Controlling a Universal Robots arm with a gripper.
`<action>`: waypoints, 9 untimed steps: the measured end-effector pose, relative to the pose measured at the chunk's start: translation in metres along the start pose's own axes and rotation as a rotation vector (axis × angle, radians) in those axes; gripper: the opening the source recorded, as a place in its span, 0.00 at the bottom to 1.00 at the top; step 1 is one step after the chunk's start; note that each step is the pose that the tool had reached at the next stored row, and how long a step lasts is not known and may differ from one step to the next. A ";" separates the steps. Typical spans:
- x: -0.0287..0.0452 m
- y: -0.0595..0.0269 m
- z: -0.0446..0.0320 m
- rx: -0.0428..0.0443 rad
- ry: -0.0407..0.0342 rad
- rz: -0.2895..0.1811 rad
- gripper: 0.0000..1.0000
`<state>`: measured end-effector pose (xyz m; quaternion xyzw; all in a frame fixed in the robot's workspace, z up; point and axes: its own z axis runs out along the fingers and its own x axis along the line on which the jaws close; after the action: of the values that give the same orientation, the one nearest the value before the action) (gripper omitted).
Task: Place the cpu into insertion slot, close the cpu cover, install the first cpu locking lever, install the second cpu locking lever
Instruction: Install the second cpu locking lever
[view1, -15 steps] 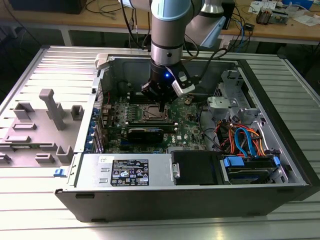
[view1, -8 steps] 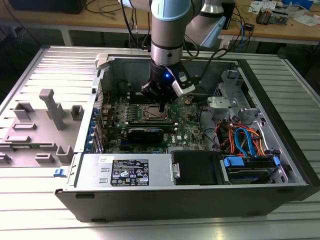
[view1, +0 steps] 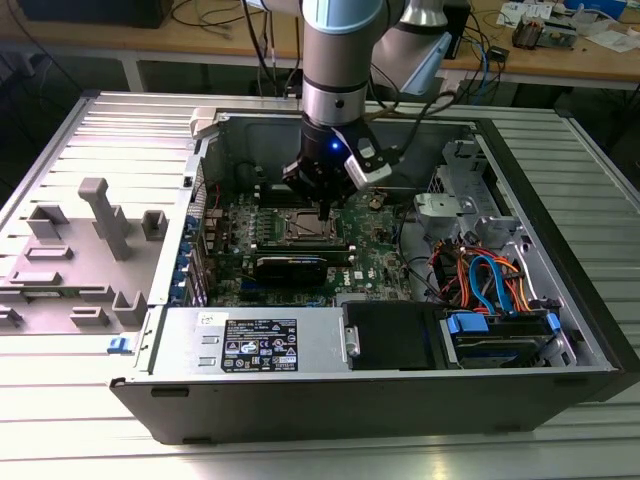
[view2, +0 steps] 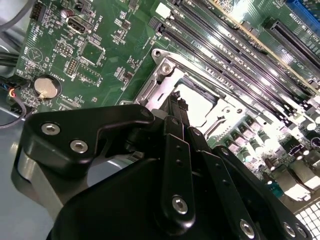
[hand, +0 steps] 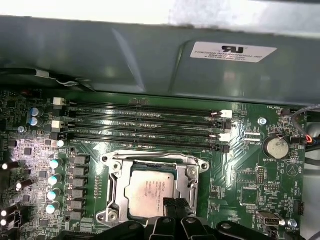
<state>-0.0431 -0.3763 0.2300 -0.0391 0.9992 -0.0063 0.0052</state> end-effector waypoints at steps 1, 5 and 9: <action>0.0000 -0.0001 -0.0028 0.0000 0.0000 0.000 0.11; 0.0002 -0.0031 -0.0075 -0.0001 0.0000 0.000 0.11; 0.0012 -0.0113 -0.0073 0.0000 0.0000 0.000 0.11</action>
<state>-0.0435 -0.3875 0.2374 -0.0391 0.9992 -0.0063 0.0052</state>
